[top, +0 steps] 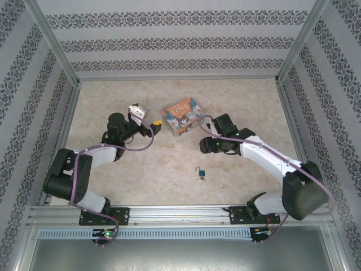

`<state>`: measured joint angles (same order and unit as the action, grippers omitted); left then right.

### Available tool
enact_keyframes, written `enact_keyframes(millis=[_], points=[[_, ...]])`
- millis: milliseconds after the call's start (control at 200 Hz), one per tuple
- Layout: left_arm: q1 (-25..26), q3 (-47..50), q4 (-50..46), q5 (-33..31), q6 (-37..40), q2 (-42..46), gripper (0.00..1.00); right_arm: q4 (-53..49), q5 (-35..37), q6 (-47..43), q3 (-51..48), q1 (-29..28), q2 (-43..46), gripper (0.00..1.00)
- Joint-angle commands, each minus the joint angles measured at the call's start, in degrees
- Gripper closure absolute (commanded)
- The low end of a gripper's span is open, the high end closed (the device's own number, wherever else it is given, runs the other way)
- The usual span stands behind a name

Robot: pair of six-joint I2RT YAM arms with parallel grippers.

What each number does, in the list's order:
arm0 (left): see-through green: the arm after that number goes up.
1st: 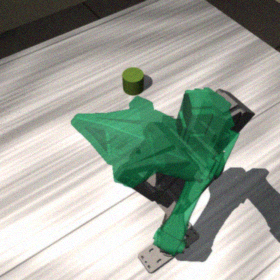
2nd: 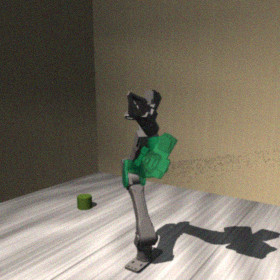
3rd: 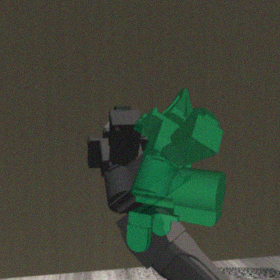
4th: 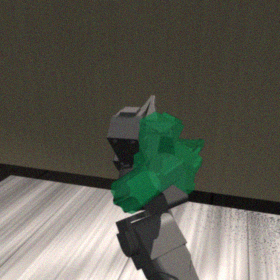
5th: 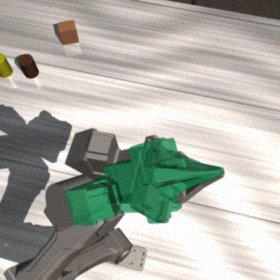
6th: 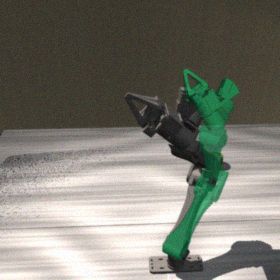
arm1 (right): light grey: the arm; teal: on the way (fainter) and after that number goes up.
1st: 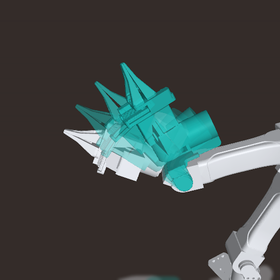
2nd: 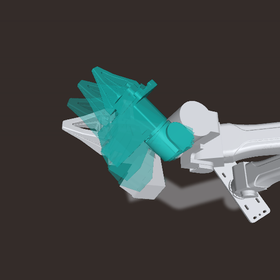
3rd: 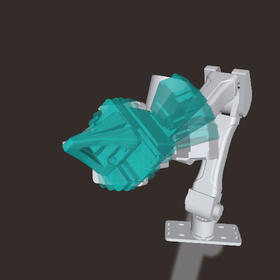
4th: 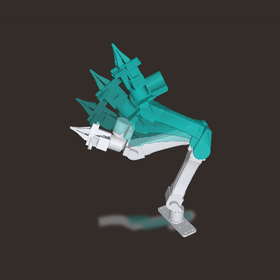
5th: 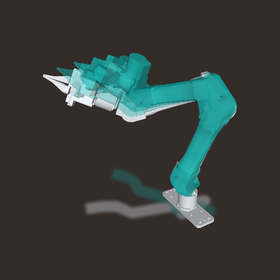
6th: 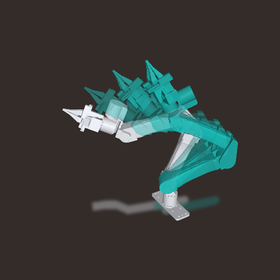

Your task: Unlock the padlock with the key

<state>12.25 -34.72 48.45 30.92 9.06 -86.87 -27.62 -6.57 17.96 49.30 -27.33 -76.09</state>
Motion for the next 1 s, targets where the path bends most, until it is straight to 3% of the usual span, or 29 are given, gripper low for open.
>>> enact_keyframes(millis=[0,220,435,630,809,994], points=[[-1.1,0.0,2.0,-1.2,0.1,1.9,0.01,7.5,5.8,-2.0,-2.9,1.9,4.7,0.34],[-3.2,0.2,3.6,-4.1,-2.3,3.9,0.01,17.3,5.2,-5.8,-7.1,7.3,11.5,0.2],[-4.3,0.3,0.6,-14.5,-5.8,7.2,0.01,23.5,6.2,-9.7,-9.9,13.0,15.6,0.02],[-4.3,2.5,-4.4,-25.9,-6.0,11.6,0.01,31.2,7.4,-12.4,-13.8,18.6,17.2,0.02],[-4.5,2.3,-14.7,-33.1,-0.4,16.1,0.01,39.5,6.6,-15.3,-18.2,23.6,16.1,0.02],[-5.4,3.9,-19.1,-39.7,-0.5,18.8,0.01,51.1,5.3,-16.6,-23.4,26.6,11.5,0.02]])
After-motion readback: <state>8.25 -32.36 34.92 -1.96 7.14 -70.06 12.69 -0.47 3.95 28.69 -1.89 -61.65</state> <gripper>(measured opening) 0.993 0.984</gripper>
